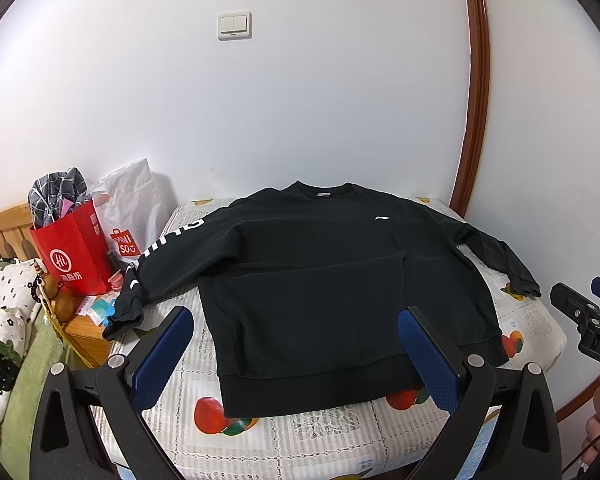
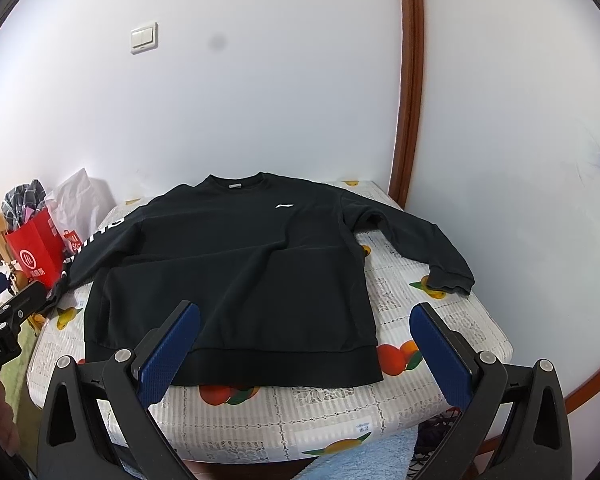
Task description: Fold small clothes
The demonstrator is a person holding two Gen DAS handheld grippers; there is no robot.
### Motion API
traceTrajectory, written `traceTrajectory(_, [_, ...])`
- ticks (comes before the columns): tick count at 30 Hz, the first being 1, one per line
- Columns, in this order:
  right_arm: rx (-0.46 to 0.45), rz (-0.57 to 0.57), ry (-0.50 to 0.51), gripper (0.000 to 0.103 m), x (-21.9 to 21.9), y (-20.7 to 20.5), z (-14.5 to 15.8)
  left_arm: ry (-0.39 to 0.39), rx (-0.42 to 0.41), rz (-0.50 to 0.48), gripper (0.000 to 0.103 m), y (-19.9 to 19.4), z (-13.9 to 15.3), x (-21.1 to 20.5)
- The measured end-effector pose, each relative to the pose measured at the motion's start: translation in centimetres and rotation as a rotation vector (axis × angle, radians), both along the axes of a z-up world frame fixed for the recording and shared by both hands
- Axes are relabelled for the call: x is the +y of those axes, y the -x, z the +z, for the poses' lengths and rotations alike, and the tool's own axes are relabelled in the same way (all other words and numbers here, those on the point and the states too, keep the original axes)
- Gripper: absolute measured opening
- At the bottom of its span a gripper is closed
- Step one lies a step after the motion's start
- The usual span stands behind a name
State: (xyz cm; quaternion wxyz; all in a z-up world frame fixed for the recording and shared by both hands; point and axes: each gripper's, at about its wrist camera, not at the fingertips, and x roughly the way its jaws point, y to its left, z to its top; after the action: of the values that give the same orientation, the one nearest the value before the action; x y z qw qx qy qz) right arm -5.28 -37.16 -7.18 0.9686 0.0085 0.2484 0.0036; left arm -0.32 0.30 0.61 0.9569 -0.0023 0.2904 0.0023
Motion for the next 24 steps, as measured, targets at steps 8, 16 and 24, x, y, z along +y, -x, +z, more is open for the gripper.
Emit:
traceTrajectory(8, [0.002,0.002,0.007,0.103,0.3,-0.1,0.1,0.004,0.002,-0.002,0.103,-0.2,0.1,-0.3])
traceTrajectory(16, [0.004,0.000,0.004,0.103,0.3,-0.2,0.1,0.015,0.000,-0.016,0.103,-1.0,0.0,-0.2])
traceTrajectory(24, [0.017,-0.010,-0.009,0.103,0.0,-2.2,0.3,0.032,0.016,-0.039,0.102,-2.9,-0.4,0.6])
